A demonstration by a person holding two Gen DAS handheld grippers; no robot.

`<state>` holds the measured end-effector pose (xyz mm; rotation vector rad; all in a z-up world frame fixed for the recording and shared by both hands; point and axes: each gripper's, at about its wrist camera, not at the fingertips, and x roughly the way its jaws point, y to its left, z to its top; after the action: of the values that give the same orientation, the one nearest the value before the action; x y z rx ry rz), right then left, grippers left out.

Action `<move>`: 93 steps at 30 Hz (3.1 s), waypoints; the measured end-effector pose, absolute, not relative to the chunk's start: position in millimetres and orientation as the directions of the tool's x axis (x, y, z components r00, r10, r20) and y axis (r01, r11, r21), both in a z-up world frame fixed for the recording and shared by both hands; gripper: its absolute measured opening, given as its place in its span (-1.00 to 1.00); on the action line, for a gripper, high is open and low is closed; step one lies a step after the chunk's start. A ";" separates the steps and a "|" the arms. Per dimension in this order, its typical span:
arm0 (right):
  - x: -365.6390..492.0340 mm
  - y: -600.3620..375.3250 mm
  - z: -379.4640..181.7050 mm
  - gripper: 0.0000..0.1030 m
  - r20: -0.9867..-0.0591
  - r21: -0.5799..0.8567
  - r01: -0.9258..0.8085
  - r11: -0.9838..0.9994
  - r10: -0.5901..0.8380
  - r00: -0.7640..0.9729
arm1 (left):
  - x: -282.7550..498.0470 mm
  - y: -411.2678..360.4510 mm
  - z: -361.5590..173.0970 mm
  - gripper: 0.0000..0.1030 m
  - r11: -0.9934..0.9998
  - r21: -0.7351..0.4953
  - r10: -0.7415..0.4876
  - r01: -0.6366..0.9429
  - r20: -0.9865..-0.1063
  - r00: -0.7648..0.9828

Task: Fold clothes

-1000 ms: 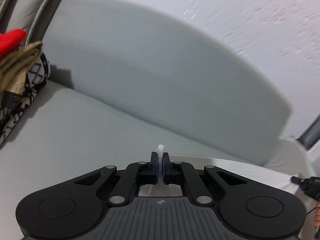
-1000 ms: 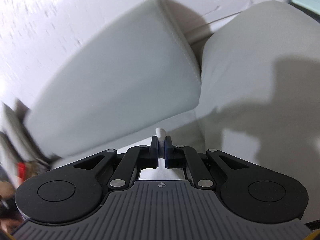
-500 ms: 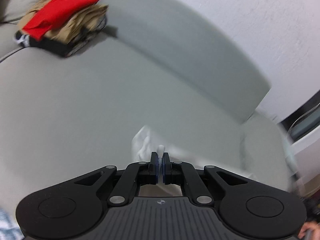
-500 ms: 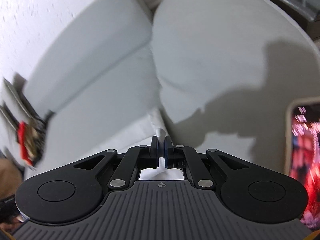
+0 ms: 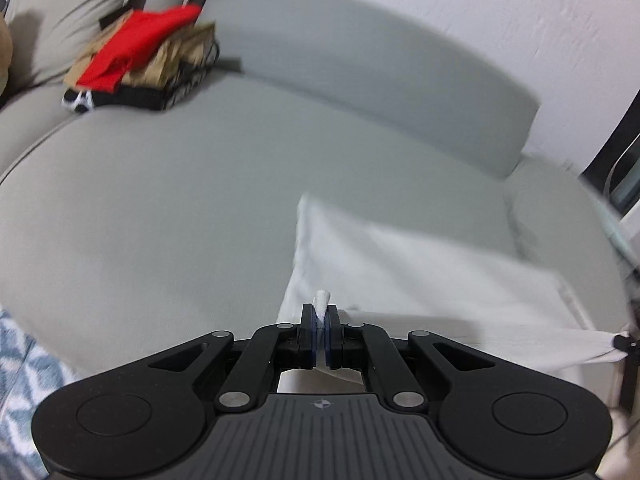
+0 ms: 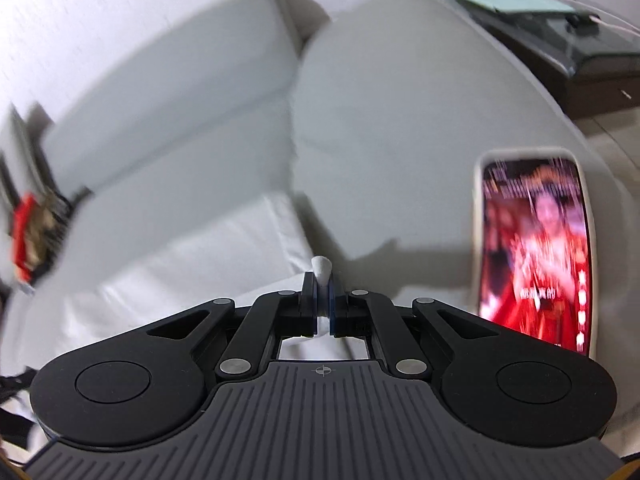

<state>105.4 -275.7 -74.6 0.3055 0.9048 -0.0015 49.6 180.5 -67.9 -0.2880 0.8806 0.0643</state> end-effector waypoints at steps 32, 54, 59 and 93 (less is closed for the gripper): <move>76.5 -248.7 -60.7 -0.07 -0.923 0.329 -0.079 0.941 0.338 0.186 | 4.9 138.4 -66.2 -0.93 0.941 -0.267 -0.332 0.209 -0.852 0.405; 81.6 -214.6 -60.3 -0.06 -0.832 0.539 -0.100 0.836 0.548 0.090 | 4.8 178.3 -58.4 -0.79 0.884 -0.417 -0.466 0.210 -0.826 0.319; 94.7 -199.6 -63.3 -0.44 -0.868 0.330 -0.138 0.934 0.358 0.344 | 31.3 171.7 -57.3 -0.60 0.898 -0.426 -0.413 0.111 -0.730 0.545; 228.3 -300.0 -91.3 0.28 -0.725 0.574 0.150 0.805 0.414 0.550 | 117.8 107.0 -86.8 -0.87 0.964 -0.195 -0.263 0.181 -0.812 0.522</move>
<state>228.3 -300.0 -91.3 0.6409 0.9932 0.1695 117.8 107.0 -86.8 -0.0899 0.9869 -0.2663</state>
